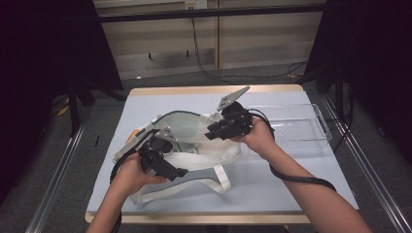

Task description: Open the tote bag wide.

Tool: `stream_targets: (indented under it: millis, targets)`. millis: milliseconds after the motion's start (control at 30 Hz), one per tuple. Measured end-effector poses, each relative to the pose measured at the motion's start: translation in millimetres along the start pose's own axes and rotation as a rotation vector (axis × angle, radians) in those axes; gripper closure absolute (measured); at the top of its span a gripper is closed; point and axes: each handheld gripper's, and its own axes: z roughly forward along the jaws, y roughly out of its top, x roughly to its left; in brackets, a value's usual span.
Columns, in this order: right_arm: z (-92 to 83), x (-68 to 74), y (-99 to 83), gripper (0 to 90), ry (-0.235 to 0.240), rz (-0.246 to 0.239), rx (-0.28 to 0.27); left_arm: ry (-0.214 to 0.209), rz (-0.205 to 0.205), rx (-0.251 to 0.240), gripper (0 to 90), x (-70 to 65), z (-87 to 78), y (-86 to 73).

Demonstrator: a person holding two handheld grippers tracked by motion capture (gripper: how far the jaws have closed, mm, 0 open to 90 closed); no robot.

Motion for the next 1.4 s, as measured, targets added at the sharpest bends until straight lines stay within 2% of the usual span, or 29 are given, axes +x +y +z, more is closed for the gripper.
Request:
stream_targets:
  millis: [33, 67, 200, 233, 267, 367, 400, 467, 533, 700, 833, 900, 967, 1033, 1100, 1200, 1267, 1300, 1333, 1400]
  targets:
    - [0.0, -0.2, 0.1, 66.1, 0.000, 0.000, -0.001, -0.003, -0.026, -0.014, 3.8, -1.6, 2.0, -0.7]
    - [0.0, -0.1, 0.2, 66.1, 0.000, 0.000, -0.002, -0.004, 0.005, 0.006, 4.2, 0.6, 1.2, -0.8]
    - [-0.3, 0.4, 0.9, 66.1, -0.001, 0.000, -0.003, 0.014, 0.004, 0.017, 5.2, 2.1, 2.2, -1.2]
    - [-0.4, 0.2, 1.0, 66.1, -0.003, -0.002, -0.002, 0.016, -0.017, 0.007, 5.4, 0.7, 3.9, -1.1]
    - [-0.7, 0.0, 1.0, 66.0, -0.004, -0.001, -0.004, 0.020, -0.017, 0.008, 5.4, 0.3, 4.0, -1.0]
    - [-0.2, -0.7, 0.9, 66.0, -0.004, -0.001, -0.006, 0.029, 0.016, 0.043, 6.2, 2.5, 3.5, 0.1]
    - [-0.2, -0.6, 1.1, 66.0, -0.003, 0.002, -0.006, 0.031, 0.016, 0.036, 6.1, 3.1, 3.8, -0.1]
    - [-0.3, -0.7, 1.4, 66.0, -0.003, 0.003, -0.007, 0.026, 0.034, 0.048, 6.9, 4.5, 2.5, -0.1]
    - [-0.6, -0.6, 1.6, 65.9, -0.009, 0.003, -0.005, 0.022, 0.016, 0.030, 7.7, 3.8, 2.7, -0.8]
    - [-1.3, -1.3, 1.2, 65.7, -0.008, 0.004, -0.005, 0.029, 0.048, 0.055, 11.1, 4.3, 2.2, -1.2]
    - [-2.1, -1.2, 1.0, 65.7, -0.012, 0.003, -0.006, 0.015, 0.033, 0.046, 12.3, 3.6, 2.3, -2.4]
    - [-2.2, -1.6, 1.0, 65.7, -0.013, 0.005, -0.008, 0.002, 0.046, 0.045, 17.1, 4.8, 1.2, -2.7]
    - [-1.9, -1.6, 0.9, 65.7, -0.015, 0.005, -0.009, 0.000, 0.034, 0.046, 19.3, 4.6, 0.9, -2.9]
    - [-1.3, -1.6, 0.8, 65.7, -0.011, 0.006, -0.009, 0.004, 0.045, 0.045, 25.5, 6.6, -0.7, -2.8]
    - [-1.2, -1.5, 0.9, 65.7, -0.011, 0.008, -0.011, -0.003, 0.028, 0.029, 33.0, 6.6, -1.9, -3.1]
    - [-0.8, -2.1, 1.0, 65.7, -0.012, 0.010, -0.009, -0.015, 0.026, 0.029, 49.7, 7.7, -4.9, -2.6]
    - [-0.5, -2.7, 1.1, 65.7, -0.013, 0.009, -0.008, -0.030, 0.036, 0.032, 65.3, 8.1, -6.9, -1.9]
    - [-0.2, -3.2, 1.2, 65.8, -0.014, 0.009, -0.009, -0.036, 0.007, 0.000, 74.6, 5.8, -6.8, -2.1]
    - [-0.3, -3.5, 1.2, 65.9, -0.014, 0.012, -0.008, -0.042, 0.037, 0.013, 82.3, 7.0, -9.5, -1.4]
    - [0.1, -3.8, 1.8, 66.1, -0.022, 0.015, -0.006, -0.048, 0.031, 0.004, 87.5, 4.7, -11.9, -0.4]
